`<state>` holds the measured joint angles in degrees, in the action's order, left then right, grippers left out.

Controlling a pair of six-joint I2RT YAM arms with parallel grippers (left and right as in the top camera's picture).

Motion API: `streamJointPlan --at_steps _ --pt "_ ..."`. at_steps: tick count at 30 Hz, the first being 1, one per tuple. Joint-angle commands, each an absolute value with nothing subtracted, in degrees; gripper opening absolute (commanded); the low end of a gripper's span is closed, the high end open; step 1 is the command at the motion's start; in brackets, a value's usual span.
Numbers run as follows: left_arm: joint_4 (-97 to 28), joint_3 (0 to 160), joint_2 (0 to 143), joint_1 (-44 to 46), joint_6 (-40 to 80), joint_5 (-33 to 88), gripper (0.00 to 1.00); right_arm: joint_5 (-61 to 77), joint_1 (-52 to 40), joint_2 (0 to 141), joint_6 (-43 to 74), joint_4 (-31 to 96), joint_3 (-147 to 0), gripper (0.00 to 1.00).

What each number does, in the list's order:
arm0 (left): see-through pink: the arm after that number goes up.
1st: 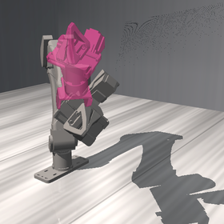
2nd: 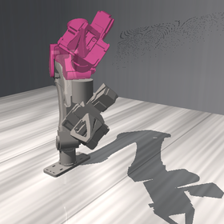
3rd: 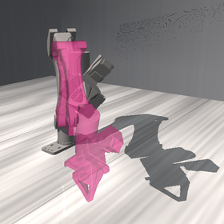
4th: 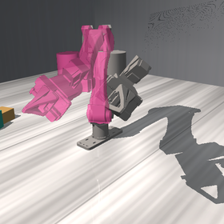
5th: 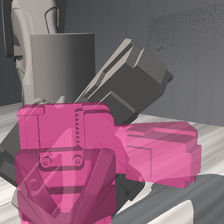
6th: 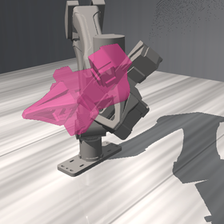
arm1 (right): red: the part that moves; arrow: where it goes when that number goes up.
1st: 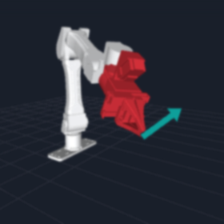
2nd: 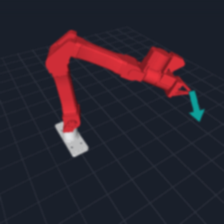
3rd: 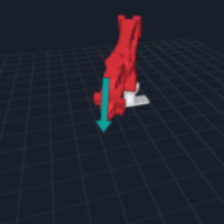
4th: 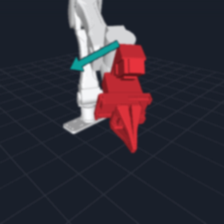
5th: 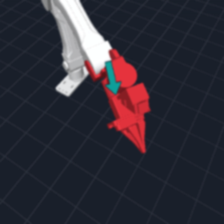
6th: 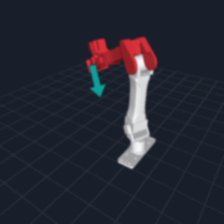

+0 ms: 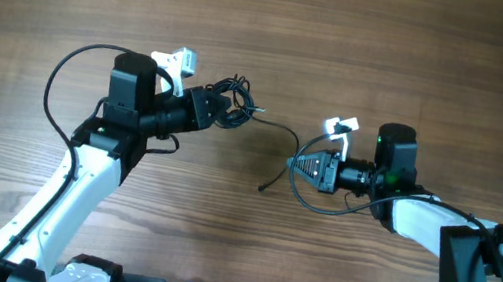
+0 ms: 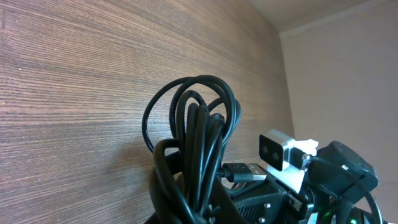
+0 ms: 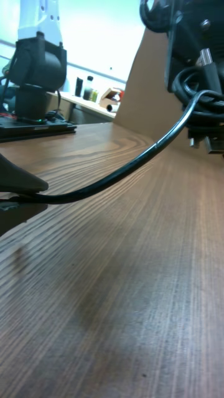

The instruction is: Untangle cables

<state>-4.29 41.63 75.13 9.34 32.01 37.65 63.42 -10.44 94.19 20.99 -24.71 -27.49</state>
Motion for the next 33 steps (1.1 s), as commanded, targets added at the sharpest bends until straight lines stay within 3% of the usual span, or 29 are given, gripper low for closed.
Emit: streamJointPlan --at_steps 1,4,8,10,25,31,33 --pt "-4.05 42.33 75.02 9.15 33.41 39.22 0.08 64.23 -10.46 94.78 27.03 -30.02 -27.53 0.04" --pt "-4.29 42.33 75.02 9.26 33.5 39.42 0.04 67.46 -8.75 94.76 38.63 -46.74 -27.55 0.04" --pt "-5.34 42.33 75.02 9.67 32.95 39.35 0.04 72.75 -8.19 94.76 63.75 -79.72 -27.55 0.05" --pt "-5.41 42.33 75.02 10.9 29.63 39.33 0.04 70.72 -8.16 94.76 66.28 -86.35 -27.55 0.05" --pt "-6.46 42.33 75.02 20.49 29.04 32.95 0.04 58.3 -9.32 94.76 71.96 -87.15 -27.55 0.05" --pt "-6.44 42.33 75.02 20.51 42.48 32.95 0.04 48.4 -14.66 94.78 56.29 -70.54 -27.55 0.05" --pt "-6.42 42.33 75.02 20.51 44.56 32.97 0.04 46.83 -16.29 94.78 55.22 -70.41 -27.55 0.05"
